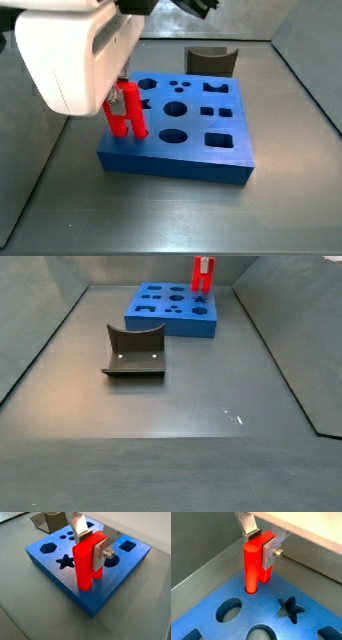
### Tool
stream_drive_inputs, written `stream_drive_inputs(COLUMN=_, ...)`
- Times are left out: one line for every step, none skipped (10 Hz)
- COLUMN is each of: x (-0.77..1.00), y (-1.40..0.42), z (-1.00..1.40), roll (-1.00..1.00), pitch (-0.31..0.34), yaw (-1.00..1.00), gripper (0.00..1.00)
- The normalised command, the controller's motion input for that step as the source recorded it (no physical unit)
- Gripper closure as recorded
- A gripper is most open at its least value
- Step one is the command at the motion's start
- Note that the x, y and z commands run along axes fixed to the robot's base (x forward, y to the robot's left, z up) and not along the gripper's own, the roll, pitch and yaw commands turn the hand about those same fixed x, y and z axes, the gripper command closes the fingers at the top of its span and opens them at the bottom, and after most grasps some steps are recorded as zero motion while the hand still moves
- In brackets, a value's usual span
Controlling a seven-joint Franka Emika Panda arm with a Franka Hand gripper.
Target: Insert the square-circle object.
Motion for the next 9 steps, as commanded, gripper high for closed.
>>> stream_drive_inputs(x=0.22, y=0.0, z=-0.72, roll=0.1, pitch=0.18, yaw=-0.13, gripper=1.0)
stream_drive_inputs(x=0.18, y=0.0, z=-0.96, roll=0.06, pitch=0.114, yaw=-0.11, gripper=1.0)
stream_drive_inputs(x=0.19, y=0.0, z=-1.0, roll=0.06, pitch=0.09, yaw=-0.09, gripper=1.0)
stream_drive_inputs(x=0.17, y=0.0, z=-1.0, roll=0.06, pitch=0.059, yaw=-0.07, gripper=1.0)
stream_drive_inputs(x=0.17, y=0.0, z=-1.0, roll=0.07, pitch=0.061, yaw=-0.06, gripper=1.0)
stream_drive_inputs(x=0.18, y=0.0, z=-1.0, roll=0.06, pitch=0.051, yaw=-0.06, gripper=1.0)
stream_drive_inputs(x=0.12, y=0.0, z=-0.45, roll=-0.09, pitch=-0.031, yaw=-0.05, gripper=1.0)
stream_drive_inputs(x=0.0, y=0.0, z=0.0, roll=-0.01, pitch=-0.003, yaw=0.0, gripper=1.0)
stream_drive_inputs(x=0.0, y=0.0, z=0.0, roll=0.0, pitch=0.0, yaw=0.0, gripper=1.0)
